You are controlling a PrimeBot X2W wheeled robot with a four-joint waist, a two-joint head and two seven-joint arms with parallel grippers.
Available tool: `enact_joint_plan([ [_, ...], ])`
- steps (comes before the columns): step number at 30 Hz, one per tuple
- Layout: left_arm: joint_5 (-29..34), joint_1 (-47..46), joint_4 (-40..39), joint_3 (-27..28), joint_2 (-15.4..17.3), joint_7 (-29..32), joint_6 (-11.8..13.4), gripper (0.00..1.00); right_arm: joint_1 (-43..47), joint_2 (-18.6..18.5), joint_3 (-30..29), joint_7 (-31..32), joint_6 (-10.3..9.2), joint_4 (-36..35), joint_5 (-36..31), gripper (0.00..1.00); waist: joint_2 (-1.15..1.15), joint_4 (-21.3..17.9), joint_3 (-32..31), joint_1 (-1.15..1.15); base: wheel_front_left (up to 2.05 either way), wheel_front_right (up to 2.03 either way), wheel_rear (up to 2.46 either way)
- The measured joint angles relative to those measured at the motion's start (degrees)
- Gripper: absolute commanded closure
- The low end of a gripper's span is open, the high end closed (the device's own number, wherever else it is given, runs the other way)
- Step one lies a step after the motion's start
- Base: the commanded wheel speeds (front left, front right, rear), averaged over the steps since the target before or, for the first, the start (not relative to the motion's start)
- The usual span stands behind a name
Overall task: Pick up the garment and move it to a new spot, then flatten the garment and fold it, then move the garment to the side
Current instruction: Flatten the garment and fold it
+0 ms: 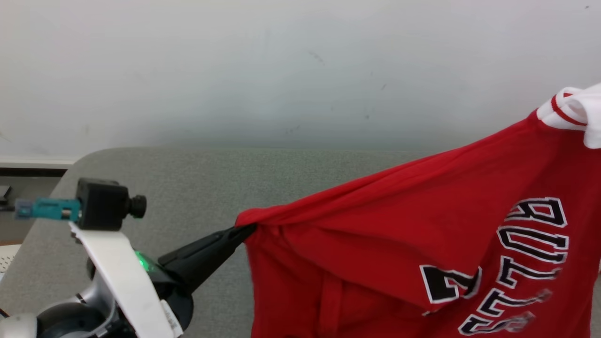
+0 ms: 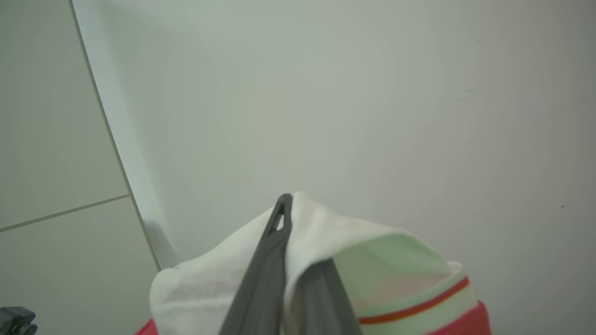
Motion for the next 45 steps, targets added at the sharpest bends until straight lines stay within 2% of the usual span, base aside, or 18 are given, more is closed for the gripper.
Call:
enact_joint_plan([
  [3, -2.38, -1.77, -1.47, 0.01, 0.03, 2.11, 1.43, 1.0, -3.31, 2.4, -1.25, 5.02, 0.0, 0.23, -1.7, 1.0, 0.0, 0.24, 0.24, 0.0, 0.0, 0.0, 0.0],
  [8, -2.8, -7.76, -0.56, -0.86, 1.74, 5.34, 1.96, 1.0, -8.35, 6.35, -2.64, 10.58, 0.0, 2.22, -6.23, 1.0, 0.0, 0.89, 1.94, 0.0, 0.0, 0.0, 0.0],
  [11, -0.65, -14.06, 4.07, -1.83, 2.5, 6.21, 2.29, 1.0, -12.8, 7.78, -1.59, 12.55, 0.0, 5.03, -9.91, 1.0, 0.0, 1.27, 4.51, 0.0, 0.0, 0.0, 0.0],
  [14, 3.25, -23.88, 13.14, -1.93, 1.21, 3.68, 3.49, 1.0, -18.9, 8.83, 0.53, 12.27, 0.0, 10.21, -15.07, 1.0, 0.0, 1.74, 8.1, 0.0, 0.0, 0.0, 0.0],
  [18, 13.5, -37.26, 27.39, -3.96, -0.56, -5.11, 3.48, 1.0, -29.06, 9.48, 4.59, 5.3, -0.01, 19.71, -23.27, 1.0, 0.0, 2.29, 13.61, 0.01, 0.0, 0.0, 0.0],
  [20, 18.94, -43.95, 33.7, -4.35, -2.08, -12.26, 4.09, 1.0, -34.55, 9.68, 6.52, -0.65, -0.01, 24.61, -26.51, 1.0, 0.0, 2.49, 16.43, 0.01, 0.0, 0.0, 0.0],
  [22, 24.21, -50.73, 39.41, -5.01, -3.18, -21.48, 3.63, 1.0, -40.4, 9.8, 8.0, -7.9, -0.01, 29.1, -28.95, 1.0, 0.0, 2.64, 19.22, 0.01, 0.0, 0.0, 0.0],
  [25, 27.91, -57.75, 47.22, -4.74, -6.17, -35.1, 2.94, 1.0, -46.35, 9.91, 10.0, -17.94, 0.0, 35.28, -29.31, 1.0, 0.0, 2.74, 23.06, 0.01, 0.0, 0.0, 0.0],
  [29, 31.79, -61.85, 57.32, -7.15, -8.02, -47.41, 0.46, 1.0, -47.85, 10.01, 12.6, -25.9, -0.01, 41.67, -27.21, 1.0, 0.0, 2.64, 27.11, 0.02, 0.0, 0.0, 0.0],
  [32, 33.56, -61.96, 64.04, -8.92, -9.16, -54.81, -1.74, 1.0, -44.56, 9.78, 14.5, -29.76, -0.01, 43.44, -24.31, 1.0, 0.0, 2.15, 28.78, 0.02, 0.0, 0.0, 0.0],
  [37, 34.16, -53.69, 72.1, -14.37, -10.01, -61.65, -5.25, 1.0, -25.96, 7.36, 18.46, -33.55, -0.05, 39.84, -18.57, 1.0, 0.0, 1.25, 27.07, 0.02, 0.0, 0.0, 0.0],
  [42, 35.88, -40.03, 72.12, -22.67, -5.98, -63.6, -5.92, 1.0, -2.68, 4.65, 21.51, -32.85, -0.08, 32.42, -13.5, 1.0, 0.0, 0.03, 23.68, 0.01, 0.0, 0.0, 0.0],
  [45, 32.94, -30.72, 69.69, -27.29, -3.12, -61.93, -5.95, 1.0, 8.55, 3.3, 22.79, -30.14, -0.08, 28.86, -11.06, 1.0, 0.0, -0.86, 21.3, 0.0, 0.0, 0.0, 0.0],
])
